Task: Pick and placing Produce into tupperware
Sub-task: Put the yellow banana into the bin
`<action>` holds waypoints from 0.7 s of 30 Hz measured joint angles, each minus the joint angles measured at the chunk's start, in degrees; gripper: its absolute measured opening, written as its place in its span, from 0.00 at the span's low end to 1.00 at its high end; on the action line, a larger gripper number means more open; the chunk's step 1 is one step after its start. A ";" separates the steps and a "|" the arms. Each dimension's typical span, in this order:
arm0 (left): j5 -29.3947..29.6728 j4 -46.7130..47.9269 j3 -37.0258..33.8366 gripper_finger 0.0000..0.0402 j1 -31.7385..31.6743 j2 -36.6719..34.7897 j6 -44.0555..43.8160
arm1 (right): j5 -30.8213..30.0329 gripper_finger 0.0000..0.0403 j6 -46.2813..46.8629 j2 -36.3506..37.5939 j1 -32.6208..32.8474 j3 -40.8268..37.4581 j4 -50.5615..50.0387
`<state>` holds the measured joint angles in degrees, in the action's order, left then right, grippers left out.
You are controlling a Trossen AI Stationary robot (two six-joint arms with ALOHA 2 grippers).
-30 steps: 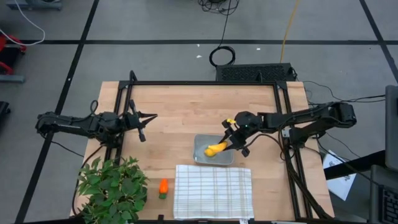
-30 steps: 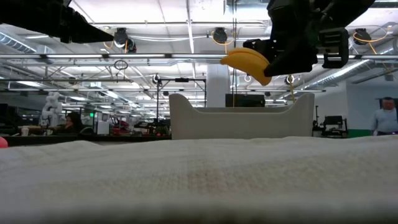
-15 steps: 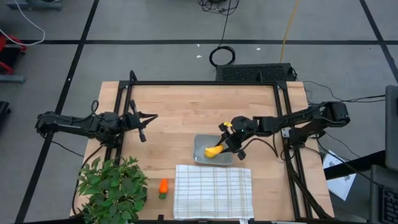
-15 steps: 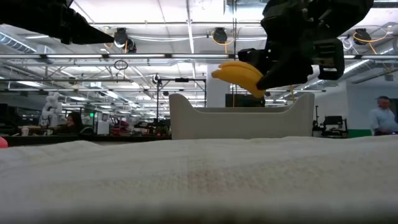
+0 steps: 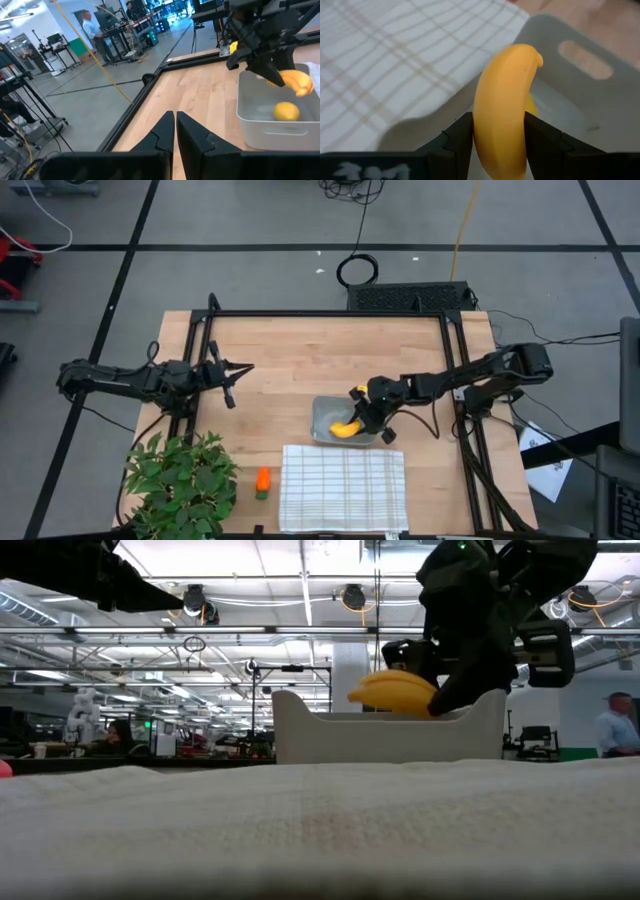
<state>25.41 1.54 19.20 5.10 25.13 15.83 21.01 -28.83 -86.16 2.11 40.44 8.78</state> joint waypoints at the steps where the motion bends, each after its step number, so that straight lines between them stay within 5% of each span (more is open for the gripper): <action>1: -0.01 -0.01 0.00 0.06 0.00 -0.01 -0.12 | 0.02 0.35 0.01 -0.37 0.00 0.11 0.04; 21: -0.07 0.06 0.00 0.06 0.00 -0.01 0.09 | -0.19 0.35 9.23 -1.71 -0.66 9.51 -8.43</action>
<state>25.34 1.60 19.20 5.10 25.12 15.92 20.82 -19.60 -87.87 1.45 49.95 0.35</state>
